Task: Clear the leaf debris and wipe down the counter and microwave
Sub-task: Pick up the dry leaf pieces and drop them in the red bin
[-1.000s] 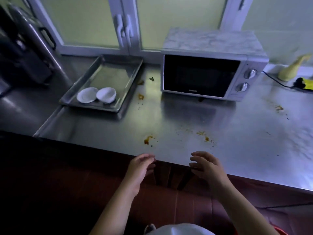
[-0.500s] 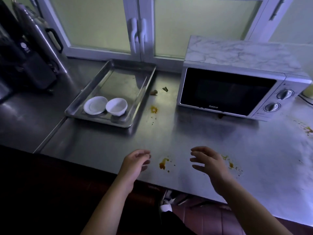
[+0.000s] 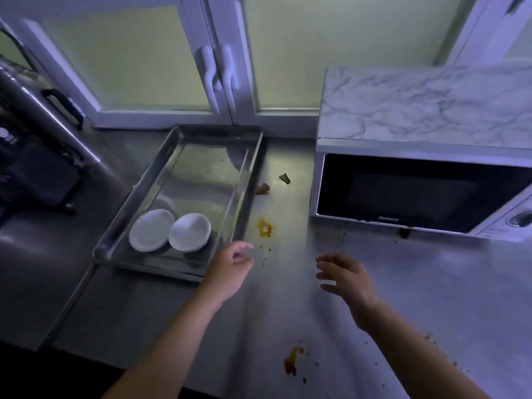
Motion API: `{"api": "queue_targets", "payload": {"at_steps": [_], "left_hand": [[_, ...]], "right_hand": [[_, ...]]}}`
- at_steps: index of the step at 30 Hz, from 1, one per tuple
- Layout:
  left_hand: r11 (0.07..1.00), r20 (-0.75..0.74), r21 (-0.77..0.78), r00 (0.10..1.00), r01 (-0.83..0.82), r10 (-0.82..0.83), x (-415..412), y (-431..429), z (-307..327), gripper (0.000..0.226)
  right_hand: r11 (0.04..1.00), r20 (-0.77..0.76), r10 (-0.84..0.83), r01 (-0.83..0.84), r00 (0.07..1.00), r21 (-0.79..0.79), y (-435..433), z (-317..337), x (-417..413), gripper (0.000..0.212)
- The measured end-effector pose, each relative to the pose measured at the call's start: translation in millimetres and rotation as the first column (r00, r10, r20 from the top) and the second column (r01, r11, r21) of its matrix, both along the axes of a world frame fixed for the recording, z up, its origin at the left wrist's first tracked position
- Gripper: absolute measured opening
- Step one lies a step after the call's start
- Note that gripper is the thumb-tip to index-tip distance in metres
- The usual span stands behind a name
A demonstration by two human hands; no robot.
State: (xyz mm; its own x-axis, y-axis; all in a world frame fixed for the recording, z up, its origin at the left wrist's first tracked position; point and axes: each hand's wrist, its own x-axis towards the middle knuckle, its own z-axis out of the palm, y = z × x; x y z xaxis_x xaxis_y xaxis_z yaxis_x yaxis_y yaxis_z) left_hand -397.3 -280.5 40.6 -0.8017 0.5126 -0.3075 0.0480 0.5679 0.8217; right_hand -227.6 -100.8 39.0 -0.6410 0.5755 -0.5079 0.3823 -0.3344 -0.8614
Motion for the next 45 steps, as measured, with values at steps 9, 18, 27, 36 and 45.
{"api": "queue_targets", "payload": {"at_steps": [9, 18, 27, 36, 45], "left_hand": [[0.853, -0.321, -0.412, 0.826, 0.320, -0.464, -167, 152, -14, 0.044], [0.482, -0.225, -0.787, 0.548, 0.385, -0.806, -202, 196, -66, 0.056], [0.720, -0.272, -0.490, 0.698, 0.491, -0.662, -220, 208, -82, 0.039], [0.736, -0.249, -0.382, 0.705, 0.559, -0.664, -253, 246, -85, 0.070], [0.554, -0.282, -0.612, 0.498, 0.564, -0.820, -250, 273, -89, 0.027]], "right_hand": [[0.977, 0.047, 0.017, -0.027, 0.999, 0.213, 18, 18, -85, 0.013], [0.977, 0.182, -0.107, 0.069, 0.978, 0.203, -14, 3, -102, 0.011], [0.889, 0.561, 0.016, -0.268, 0.828, 0.370, -11, -37, -73, 0.038], [0.669, 0.837, 0.116, -0.665, 0.535, 0.332, -15, -65, -54, 0.046], [0.661, 0.853, 0.135, -0.687, 0.504, 0.301, -20, -91, -39, 0.075]]}}
